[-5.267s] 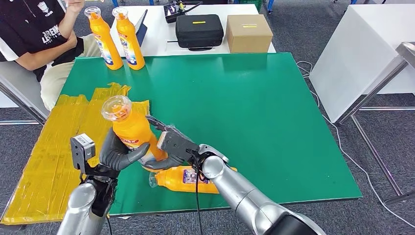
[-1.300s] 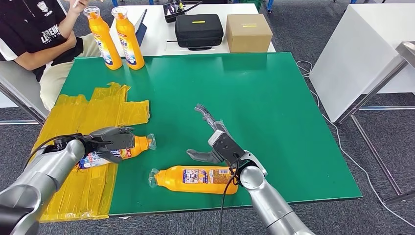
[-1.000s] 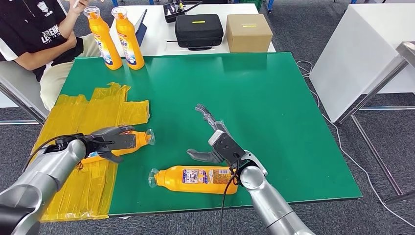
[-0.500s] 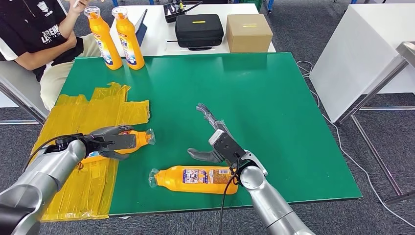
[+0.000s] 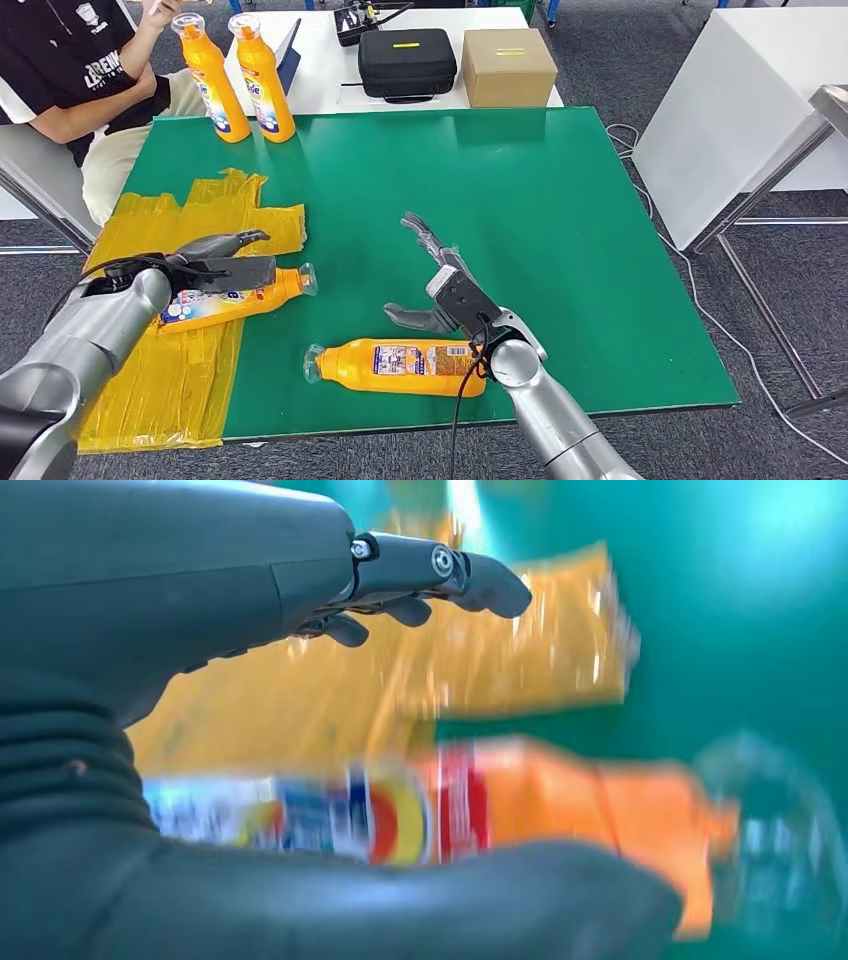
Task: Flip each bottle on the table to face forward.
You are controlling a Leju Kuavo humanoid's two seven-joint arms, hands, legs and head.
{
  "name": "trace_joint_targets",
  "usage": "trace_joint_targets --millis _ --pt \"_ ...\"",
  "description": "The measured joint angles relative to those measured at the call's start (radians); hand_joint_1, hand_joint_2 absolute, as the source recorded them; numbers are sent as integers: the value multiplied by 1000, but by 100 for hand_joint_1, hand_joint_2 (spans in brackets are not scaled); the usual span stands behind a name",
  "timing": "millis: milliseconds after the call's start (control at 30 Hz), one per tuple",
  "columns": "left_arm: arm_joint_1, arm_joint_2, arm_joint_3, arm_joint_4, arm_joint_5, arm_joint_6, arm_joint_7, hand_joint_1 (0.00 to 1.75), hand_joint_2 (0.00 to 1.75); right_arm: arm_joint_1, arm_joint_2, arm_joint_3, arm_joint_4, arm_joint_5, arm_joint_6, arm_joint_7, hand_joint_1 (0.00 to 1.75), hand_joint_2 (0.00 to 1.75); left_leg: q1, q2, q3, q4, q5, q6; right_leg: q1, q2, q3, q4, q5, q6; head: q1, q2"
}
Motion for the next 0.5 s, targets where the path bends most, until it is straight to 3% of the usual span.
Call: trace_joint_targets --millis 167,400,500 --pt "-45 14 -27 -93 0 4 -8 0 0 3 1 0 3 9 -7 -2 0 175 0 0 0 0 0 0 0 0 0 0 0 0 0 0" --pt "-80 75 -74 -285 26 -24 26 0 0 7 9 -1 3 39 -9 -1 0 175 0 0 0 0 0 0 0 0 0 0 0 0 0 0" --pt "-68 96 -78 -376 86 26 38 0 131 15 12 -1 -2 111 -42 21 0 175 0 0 0 0 0 0 0 0 0 0 0 0 0 0"
